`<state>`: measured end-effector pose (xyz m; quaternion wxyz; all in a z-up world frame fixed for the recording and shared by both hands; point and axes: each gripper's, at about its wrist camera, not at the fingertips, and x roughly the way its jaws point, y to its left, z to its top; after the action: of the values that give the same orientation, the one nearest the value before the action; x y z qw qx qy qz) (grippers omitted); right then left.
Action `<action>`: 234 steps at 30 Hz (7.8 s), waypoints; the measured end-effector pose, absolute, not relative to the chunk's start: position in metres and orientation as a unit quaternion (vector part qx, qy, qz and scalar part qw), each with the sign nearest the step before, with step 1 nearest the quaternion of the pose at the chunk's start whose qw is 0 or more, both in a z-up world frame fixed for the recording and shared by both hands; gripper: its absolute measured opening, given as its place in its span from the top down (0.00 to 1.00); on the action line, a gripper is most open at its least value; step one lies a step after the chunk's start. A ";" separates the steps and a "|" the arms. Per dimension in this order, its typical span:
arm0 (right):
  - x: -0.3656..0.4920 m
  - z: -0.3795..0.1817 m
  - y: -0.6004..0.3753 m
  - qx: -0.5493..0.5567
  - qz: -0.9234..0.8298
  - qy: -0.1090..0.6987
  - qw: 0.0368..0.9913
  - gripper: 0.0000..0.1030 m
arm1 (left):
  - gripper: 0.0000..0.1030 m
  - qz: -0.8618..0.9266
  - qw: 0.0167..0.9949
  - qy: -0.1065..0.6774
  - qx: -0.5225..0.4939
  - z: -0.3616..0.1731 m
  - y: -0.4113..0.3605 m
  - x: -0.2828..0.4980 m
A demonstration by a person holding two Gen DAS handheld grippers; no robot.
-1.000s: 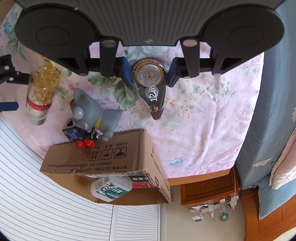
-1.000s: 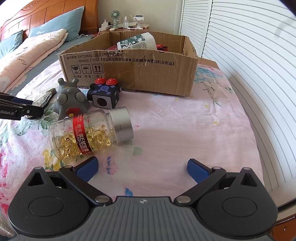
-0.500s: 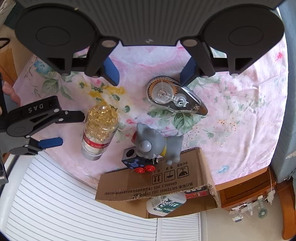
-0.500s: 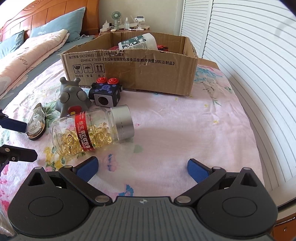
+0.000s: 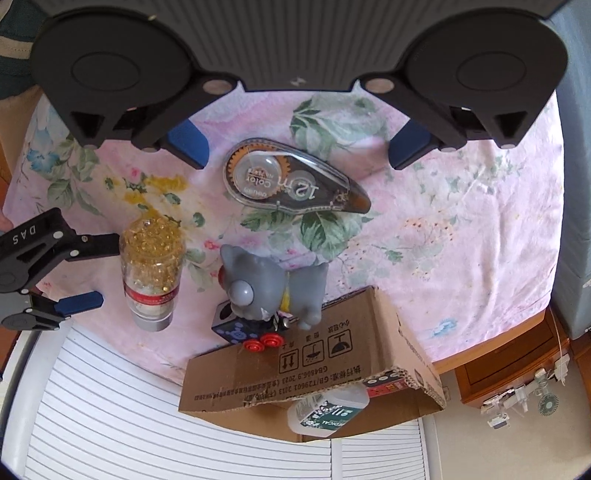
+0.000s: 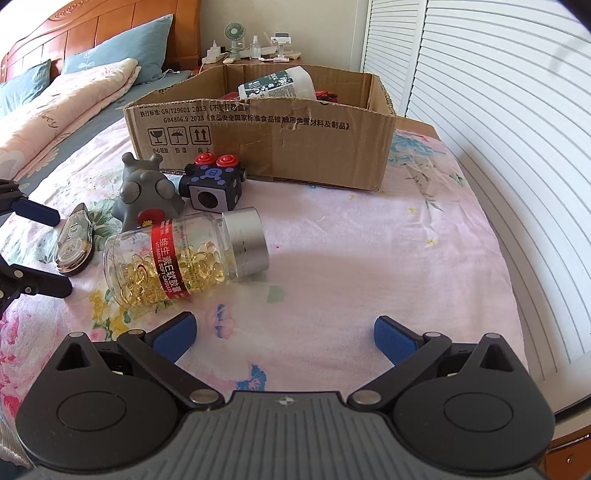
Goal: Organize rigid objects
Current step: 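Grasp the correction tape dispenser with the left gripper while the right grasps the capsule jar, then carry the tape dispenser and capsule jar into the box and release both, then withdraw both grippers and move the left gripper over the grey toy figure, then grasp the grey toy figure with the left gripper while the right grasps the red-button cube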
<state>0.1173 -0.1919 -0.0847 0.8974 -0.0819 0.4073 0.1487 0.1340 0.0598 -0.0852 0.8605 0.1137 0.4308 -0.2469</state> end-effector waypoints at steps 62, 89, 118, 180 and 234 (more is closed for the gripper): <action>0.146 -0.066 -0.130 -0.158 0.235 0.413 0.866 0.07 | 0.13 -0.294 0.843 0.430 0.137 -0.073 0.050 0.128; 0.169 0.011 -0.165 -0.176 0.247 0.385 0.872 0.07 | 0.13 -0.258 0.858 0.428 0.118 -0.025 0.054 0.128; 0.287 0.014 -0.185 -0.088 0.201 0.398 0.891 0.00 | 0.13 -0.233 0.882 0.393 0.118 0.011 0.046 0.180; 0.146 0.013 -0.218 0.003 0.090 0.379 0.921 0.00 | 0.03 -0.251 0.885 0.371 0.124 0.060 -0.092 0.276; 0.151 -0.034 -0.193 -0.008 0.133 0.419 0.898 0.00 | 0.28 -0.094 0.907 0.410 0.031 -0.070 0.020 0.165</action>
<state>0.1506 -0.1933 -0.0338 0.8980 -0.0083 0.4192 0.1334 0.1647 0.0199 -0.0701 0.9065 0.0314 0.4105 -0.0936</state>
